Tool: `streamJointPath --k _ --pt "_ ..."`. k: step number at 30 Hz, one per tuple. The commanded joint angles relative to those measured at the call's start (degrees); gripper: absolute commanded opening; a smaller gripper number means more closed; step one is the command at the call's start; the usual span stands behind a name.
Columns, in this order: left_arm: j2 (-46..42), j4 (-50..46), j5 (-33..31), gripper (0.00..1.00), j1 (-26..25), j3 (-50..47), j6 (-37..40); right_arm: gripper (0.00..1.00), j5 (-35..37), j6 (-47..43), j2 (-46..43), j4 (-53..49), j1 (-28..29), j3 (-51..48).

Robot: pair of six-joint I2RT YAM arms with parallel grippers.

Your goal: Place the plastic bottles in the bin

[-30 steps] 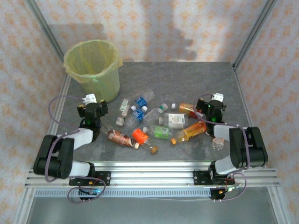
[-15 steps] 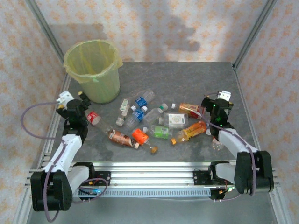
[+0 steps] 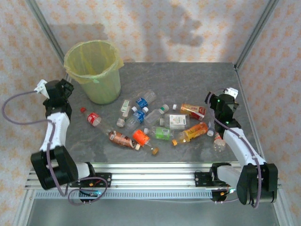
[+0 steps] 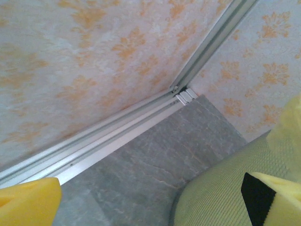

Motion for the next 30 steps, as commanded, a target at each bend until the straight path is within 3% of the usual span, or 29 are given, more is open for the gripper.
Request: streamJointPath --k 1,6,14,26,30 --pt "7.5 -3.8 6.1 1.0 1.5 7.0 -4.8 0.99 1.0 1.8 -1.3 -5.6 0.3 2.4" --pt "18.7 -2.9 11.9 1.0 4.4 14.9 -11.7 0.99 1.0 1.8 -2.3 -7.8 1.1 3.2" --pt "33.2 -2.2 19.3 1.0 4.5 28.8 -13.8 0.99 1.3 1.3 -2.1 -10.7 3.0 4.5" --pt "54.3 -6.7 33.9 1.0 3.7 52.0 -11.1 0.99 2.9 6.2 1.7 -18.1 5.7 9.7" --pt "57.5 -12.3 35.4 1.0 0.9 58.4 -6.7 0.99 5.1 11.1 2.5 -21.6 5.7 11.0"
